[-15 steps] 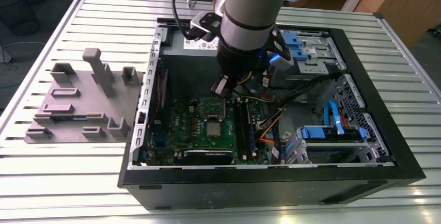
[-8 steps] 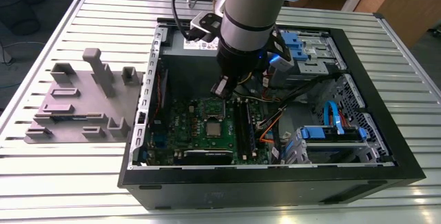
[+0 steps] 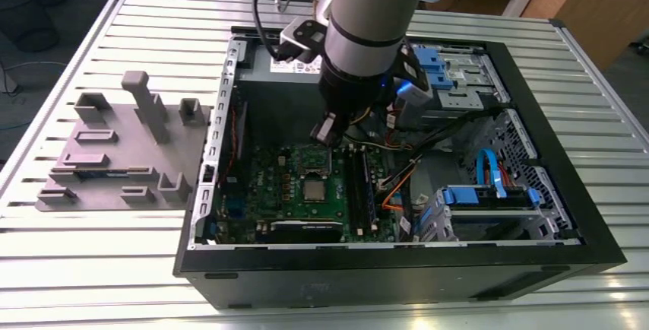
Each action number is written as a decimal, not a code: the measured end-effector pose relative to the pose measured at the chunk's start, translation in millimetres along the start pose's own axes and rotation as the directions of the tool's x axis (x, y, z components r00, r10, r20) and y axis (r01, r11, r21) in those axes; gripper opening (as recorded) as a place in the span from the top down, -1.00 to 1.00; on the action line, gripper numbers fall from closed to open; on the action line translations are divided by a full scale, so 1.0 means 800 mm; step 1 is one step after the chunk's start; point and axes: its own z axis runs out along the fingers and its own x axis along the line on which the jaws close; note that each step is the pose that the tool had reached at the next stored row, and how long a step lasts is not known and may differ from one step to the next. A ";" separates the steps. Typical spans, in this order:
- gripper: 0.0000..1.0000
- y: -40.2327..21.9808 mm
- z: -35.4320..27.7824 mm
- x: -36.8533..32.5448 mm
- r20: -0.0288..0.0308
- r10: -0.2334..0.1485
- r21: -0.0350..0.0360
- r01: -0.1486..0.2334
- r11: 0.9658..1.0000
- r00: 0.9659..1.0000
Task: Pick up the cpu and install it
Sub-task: 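Close the cpu cover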
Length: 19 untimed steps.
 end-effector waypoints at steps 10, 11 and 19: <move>0.80 -0.0013 -0.0002 0.0022 0.000 0.000 0.000 0.000 1.000 1.000; 0.80 -0.0015 -0.0002 0.0024 0.000 0.000 0.000 0.000 1.000 1.000; 0.80 -0.0038 -0.0005 0.0062 -0.001 0.000 0.001 0.000 1.000 1.000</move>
